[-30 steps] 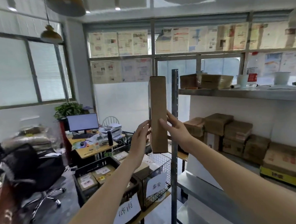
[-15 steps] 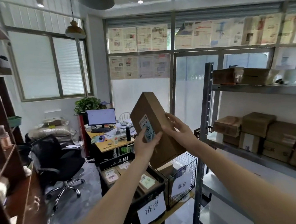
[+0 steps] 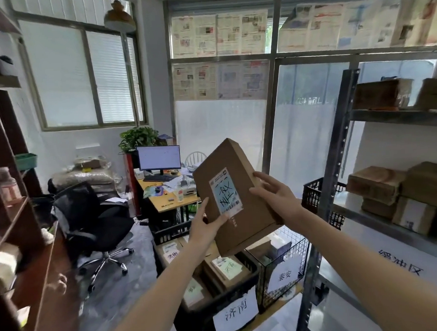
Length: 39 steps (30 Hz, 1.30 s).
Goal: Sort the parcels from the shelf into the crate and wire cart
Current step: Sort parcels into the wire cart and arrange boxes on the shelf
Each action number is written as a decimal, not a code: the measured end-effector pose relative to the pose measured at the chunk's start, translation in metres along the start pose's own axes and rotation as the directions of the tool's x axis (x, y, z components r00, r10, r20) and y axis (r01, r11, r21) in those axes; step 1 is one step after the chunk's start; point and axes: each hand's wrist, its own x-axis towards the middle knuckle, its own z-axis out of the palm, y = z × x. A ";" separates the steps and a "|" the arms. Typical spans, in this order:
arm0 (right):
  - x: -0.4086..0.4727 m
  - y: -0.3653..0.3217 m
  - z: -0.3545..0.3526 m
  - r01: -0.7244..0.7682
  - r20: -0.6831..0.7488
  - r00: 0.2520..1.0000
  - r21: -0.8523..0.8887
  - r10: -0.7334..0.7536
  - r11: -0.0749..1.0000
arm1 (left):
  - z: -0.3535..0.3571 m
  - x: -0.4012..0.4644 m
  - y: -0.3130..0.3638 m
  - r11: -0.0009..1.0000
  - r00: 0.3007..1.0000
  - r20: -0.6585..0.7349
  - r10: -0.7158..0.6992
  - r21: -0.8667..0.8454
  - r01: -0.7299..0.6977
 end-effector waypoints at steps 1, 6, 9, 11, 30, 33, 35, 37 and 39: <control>0.010 0.005 -0.003 -0.015 0.001 1.000 0.020 0.015 1.000 | 0.000 0.011 -0.002 0.998 1.000 -0.002 -0.017 -0.060 0.017; 0.080 0.022 -0.026 -0.040 0.003 0.999 0.048 0.040 0.998 | 0.019 0.073 0.009 0.986 1.000 0.014 -0.013 -0.166 0.015; 0.131 0.028 -0.048 -0.034 0.022 0.999 -0.029 0.034 0.999 | 0.035 0.115 0.018 0.990 0.999 -0.040 0.036 -0.132 -0.041; 0.164 0.034 -0.066 -0.005 0.043 0.999 -0.122 0.010 0.993 | 0.048 0.142 0.022 0.989 0.994 -0.070 0.089 -0.110 -0.097; 0.357 0.215 -0.155 -0.259 -0.134 0.959 -0.075 0.248 0.963 | 0.133 0.355 -0.089 0.967 0.993 0.117 0.016 0.249 -0.045; 0.390 0.253 -0.151 -0.327 -0.127 0.941 -0.092 0.314 0.941 | 0.124 0.391 -0.128 0.937 0.992 0.123 -0.023 0.349 -0.021; 0.409 0.279 -0.146 -0.371 -0.123 0.925 -0.106 0.358 0.922 | 0.112 0.411 -0.158 0.902 0.992 0.117 -0.053 0.432 -0.003; 0.424 0.306 -0.139 -0.408 -0.111 0.912 -0.129 0.396 0.904 | 0.097 0.427 -0.188 0.844 0.991 0.107 -0.085 0.535 0.015; 0.436 0.334 -0.131 -0.436 -0.089 0.900 -0.120 0.428 0.892 | 0.083 0.438 -0.215 0.763 0.987 0.097 -0.124 0.646 0.032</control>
